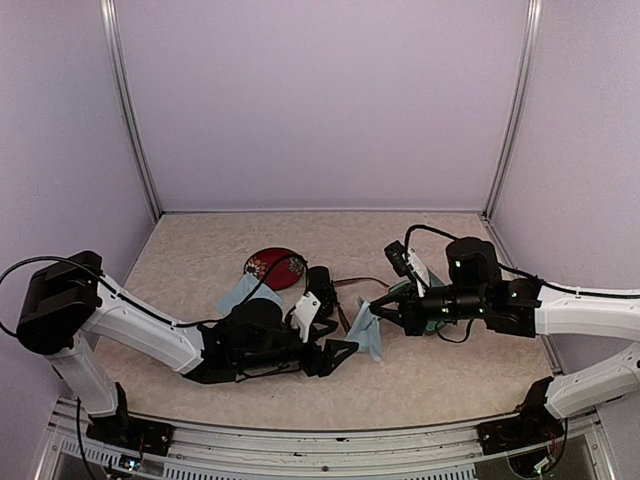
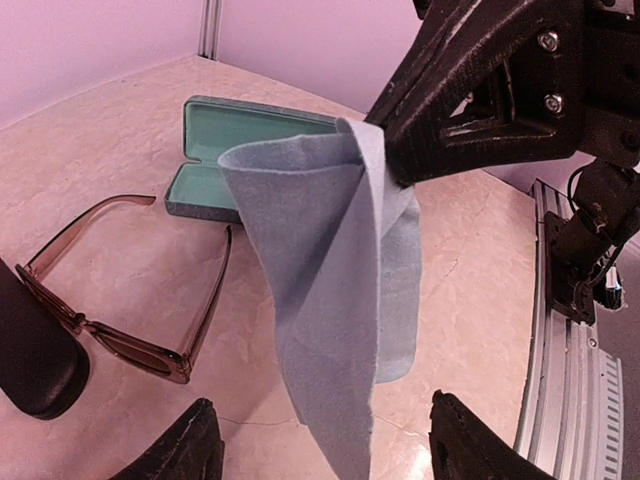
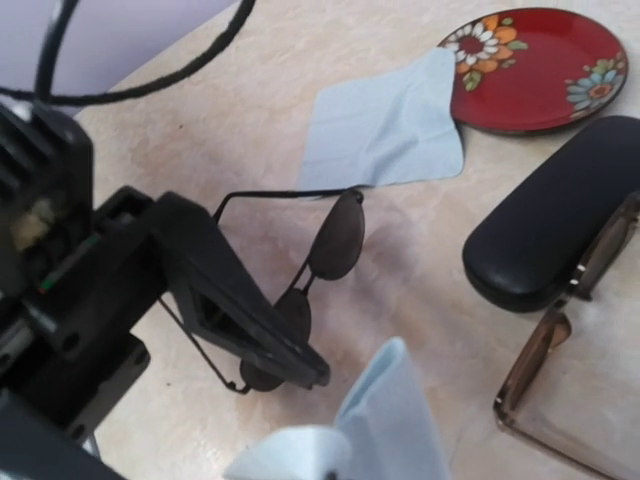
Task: Organize the sunglasses
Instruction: Place the glasses cleaning cloth at the center of the board.
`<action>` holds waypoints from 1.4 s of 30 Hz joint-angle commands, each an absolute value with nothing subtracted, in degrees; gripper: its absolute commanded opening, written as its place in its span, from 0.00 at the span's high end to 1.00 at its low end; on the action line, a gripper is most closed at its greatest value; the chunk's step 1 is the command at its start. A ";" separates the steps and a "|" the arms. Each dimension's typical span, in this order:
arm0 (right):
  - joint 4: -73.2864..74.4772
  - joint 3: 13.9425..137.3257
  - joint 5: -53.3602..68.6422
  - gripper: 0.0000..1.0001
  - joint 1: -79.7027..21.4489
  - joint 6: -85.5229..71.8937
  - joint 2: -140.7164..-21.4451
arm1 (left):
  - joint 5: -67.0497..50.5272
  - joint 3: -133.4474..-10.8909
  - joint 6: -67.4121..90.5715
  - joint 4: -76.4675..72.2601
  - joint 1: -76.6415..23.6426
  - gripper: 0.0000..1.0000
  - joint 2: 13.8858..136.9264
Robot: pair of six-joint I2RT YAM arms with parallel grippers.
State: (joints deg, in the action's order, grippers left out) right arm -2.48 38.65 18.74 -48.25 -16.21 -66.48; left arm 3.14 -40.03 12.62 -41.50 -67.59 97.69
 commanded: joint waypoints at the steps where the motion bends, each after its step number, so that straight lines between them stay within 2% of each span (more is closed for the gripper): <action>1: -3.33 39.22 17.37 1.00 -47.81 -17.40 -65.13 | 5.44 -41.98 12.78 -41.25 -68.03 0.34 98.97; 6: -3.59 39.04 16.84 1.00 -47.72 -17.49 -64.92 | 3.72 -42.72 12.03 -40.76 -67.98 0.51 100.18; 12: -4.12 38.55 16.39 1.00 -47.48 -17.92 -64.52 | 2.20 -44.15 11.96 -40.19 -68.02 0.55 101.57; 24: -5.56 37.00 16.53 1.00 -46.91 -18.82 -63.76 | 2.52 -44.45 12.18 -39.73 -68.02 0.75 102.65; 31: -2.81 35.72 14.61 1.00 -46.57 -19.25 -63.38 | 2.90 -45.69 10.53 -36.82 -68.03 1.00 101.31; 36: 4.32 33.75 13.06 0.99 -46.57 -20.70 -63.19 | 1.41 -50.09 7.94 -26.37 -68.11 1.00 100.40; 40: 8.03 31.99 14.15 0.67 -46.66 -22.71 -61.97 | -0.59 -53.23 6.50 -18.50 -68.11 1.00 101.28; 42: 8.44 31.73 13.21 0.43 -46.64 -22.66 -60.62 | -2.22 -53.75 5.75 -15.49 -68.12 1.00 101.42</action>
